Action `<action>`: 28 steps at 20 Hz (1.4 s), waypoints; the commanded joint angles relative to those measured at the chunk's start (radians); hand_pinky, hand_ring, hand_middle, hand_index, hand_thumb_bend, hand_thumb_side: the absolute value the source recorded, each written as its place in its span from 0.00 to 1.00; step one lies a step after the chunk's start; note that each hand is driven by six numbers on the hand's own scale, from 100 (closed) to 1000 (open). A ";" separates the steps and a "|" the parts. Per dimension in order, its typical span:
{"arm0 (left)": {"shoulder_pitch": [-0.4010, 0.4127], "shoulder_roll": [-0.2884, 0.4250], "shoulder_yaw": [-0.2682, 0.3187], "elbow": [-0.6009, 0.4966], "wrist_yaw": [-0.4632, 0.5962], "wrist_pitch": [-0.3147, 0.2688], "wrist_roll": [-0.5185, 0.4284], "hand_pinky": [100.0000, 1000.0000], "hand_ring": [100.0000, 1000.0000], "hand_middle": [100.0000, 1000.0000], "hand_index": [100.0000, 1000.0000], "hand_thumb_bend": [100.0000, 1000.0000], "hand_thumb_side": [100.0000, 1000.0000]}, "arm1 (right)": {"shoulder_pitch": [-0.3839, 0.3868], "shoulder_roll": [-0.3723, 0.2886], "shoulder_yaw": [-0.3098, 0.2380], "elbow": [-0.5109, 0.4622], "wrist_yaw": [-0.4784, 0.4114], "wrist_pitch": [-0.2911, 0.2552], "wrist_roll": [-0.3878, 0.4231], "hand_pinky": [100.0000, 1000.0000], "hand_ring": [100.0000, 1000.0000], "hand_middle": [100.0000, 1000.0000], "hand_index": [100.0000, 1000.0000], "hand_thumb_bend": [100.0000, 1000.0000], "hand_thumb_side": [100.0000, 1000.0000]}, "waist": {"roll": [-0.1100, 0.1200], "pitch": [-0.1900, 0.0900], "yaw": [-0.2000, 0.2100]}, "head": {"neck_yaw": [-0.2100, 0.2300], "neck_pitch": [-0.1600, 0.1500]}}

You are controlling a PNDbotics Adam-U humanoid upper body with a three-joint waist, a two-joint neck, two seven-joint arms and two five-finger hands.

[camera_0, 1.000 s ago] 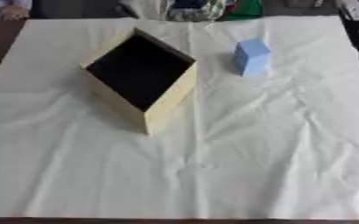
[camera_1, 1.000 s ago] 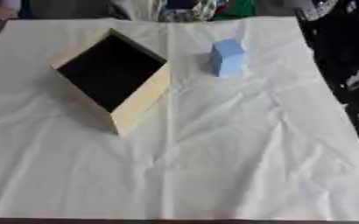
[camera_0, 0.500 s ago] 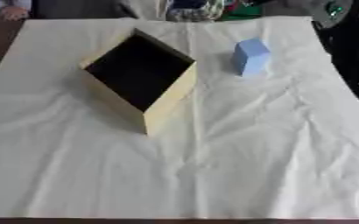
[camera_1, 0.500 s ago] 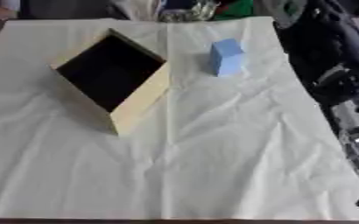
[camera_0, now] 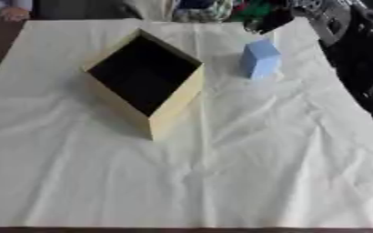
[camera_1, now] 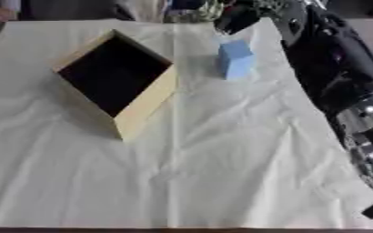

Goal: Pick up objects on the table and place them in the box.

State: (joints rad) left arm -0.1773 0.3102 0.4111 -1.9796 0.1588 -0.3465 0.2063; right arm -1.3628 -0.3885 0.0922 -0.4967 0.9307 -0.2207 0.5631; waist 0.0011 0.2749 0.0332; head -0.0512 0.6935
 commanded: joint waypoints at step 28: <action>-0.006 0.037 -0.002 -0.020 -0.004 0.005 -0.025 0.65 0.55 0.58 0.72 0.20 0.00 | -0.033 -0.154 -0.060 0.024 0.028 -0.365 0.162 0.98 0.98 1.00 1.00 0.20 0.65 | -0.007 -0.035 -0.018 | 0.012 -0.003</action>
State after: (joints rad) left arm -0.1759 0.3176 0.4103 -1.9796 0.1571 -0.3416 0.1856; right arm -1.3654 -0.5234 0.0314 -0.4688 0.9487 -0.5088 0.6491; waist 0.0011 0.2719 0.0146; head -0.0373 0.6933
